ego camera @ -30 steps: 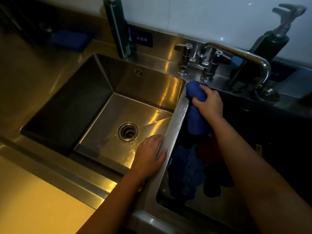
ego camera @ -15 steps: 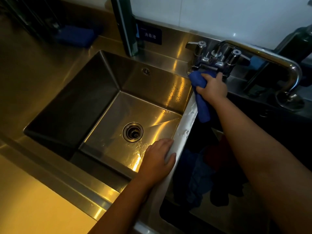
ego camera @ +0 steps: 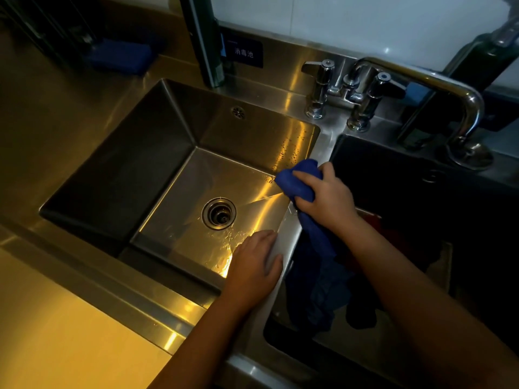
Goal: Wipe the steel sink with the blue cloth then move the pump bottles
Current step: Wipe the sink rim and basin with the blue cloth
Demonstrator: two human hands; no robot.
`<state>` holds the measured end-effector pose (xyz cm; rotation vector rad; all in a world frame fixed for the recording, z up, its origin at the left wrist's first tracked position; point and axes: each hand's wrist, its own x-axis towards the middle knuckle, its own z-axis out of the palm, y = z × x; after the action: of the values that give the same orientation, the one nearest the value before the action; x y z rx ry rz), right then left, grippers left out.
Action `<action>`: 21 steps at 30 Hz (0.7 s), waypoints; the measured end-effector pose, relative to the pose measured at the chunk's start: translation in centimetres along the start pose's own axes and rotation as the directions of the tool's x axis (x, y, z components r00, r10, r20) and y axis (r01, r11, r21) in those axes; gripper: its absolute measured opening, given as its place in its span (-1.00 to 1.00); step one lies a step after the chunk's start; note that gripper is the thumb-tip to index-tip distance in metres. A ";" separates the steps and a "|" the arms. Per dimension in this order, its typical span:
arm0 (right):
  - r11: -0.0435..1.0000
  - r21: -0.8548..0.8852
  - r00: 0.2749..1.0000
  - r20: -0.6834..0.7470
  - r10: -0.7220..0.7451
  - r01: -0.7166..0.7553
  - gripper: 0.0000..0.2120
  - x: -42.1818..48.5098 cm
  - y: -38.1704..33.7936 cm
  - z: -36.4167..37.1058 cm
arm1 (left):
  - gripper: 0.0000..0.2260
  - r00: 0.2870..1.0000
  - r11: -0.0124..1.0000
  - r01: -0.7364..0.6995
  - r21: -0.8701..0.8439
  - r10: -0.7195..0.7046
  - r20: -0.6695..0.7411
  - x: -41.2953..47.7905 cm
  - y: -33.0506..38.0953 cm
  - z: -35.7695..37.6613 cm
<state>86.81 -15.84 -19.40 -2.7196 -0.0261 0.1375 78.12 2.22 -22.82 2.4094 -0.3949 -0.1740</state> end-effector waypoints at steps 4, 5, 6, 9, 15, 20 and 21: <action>1.000 -0.007 1.000 -0.007 -0.018 0.018 -0.46 -1.0 -0.3 0.6 | -0.56 1.000 0.999 0.029 -0.018 -0.029 0.006 -1.3 -0.1 -0.3; 1.000 -0.009 1.000 -0.012 -0.027 0.027 -0.46 -0.8 -0.1 0.6 | -0.55 1.000 1.000 0.023 -0.021 -0.023 0.006 -1.5 -0.1 -0.4; 0.999 -0.009 0.999 -0.015 -0.037 0.037 -0.47 -0.6 0.0 0.6 | -0.54 1.000 1.000 0.015 -0.023 -0.014 0.006 -1.7 -0.2 -0.4; 0.999 -0.020 0.999 -0.025 -0.028 0.028 -0.48 1.1 0.8 0.2 | -0.55 1.000 0.999 0.005 -0.044 -0.005 0.001 -2.2 -0.3 -0.5; 0.997 -0.070 0.999 -0.020 0.044 -0.046 -0.48 5.1 2.1 -1.1 | -0.57 1.000 0.998 0.003 -0.067 -0.004 -0.011 -3.2 0.3 -0.6; 0.993 -0.113 0.999 0.046 -0.013 0.018 -0.48 3.5 1.4 -0.9 | -0.56 0.998 0.999 0.032 -0.024 -0.034 -0.059 -4.6 0.2 -1.0; 0.993 -0.112 0.997 0.066 -0.039 0.046 -0.49 2.8 1.0 -0.7 | -0.57 0.997 0.999 0.032 -0.004 -0.033 -0.066 -5.1 0.1 -1.2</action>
<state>89.63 -16.98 -19.40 -2.8246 -0.1130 0.2161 73.55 4.58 -21.73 2.4129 -0.3253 -0.1089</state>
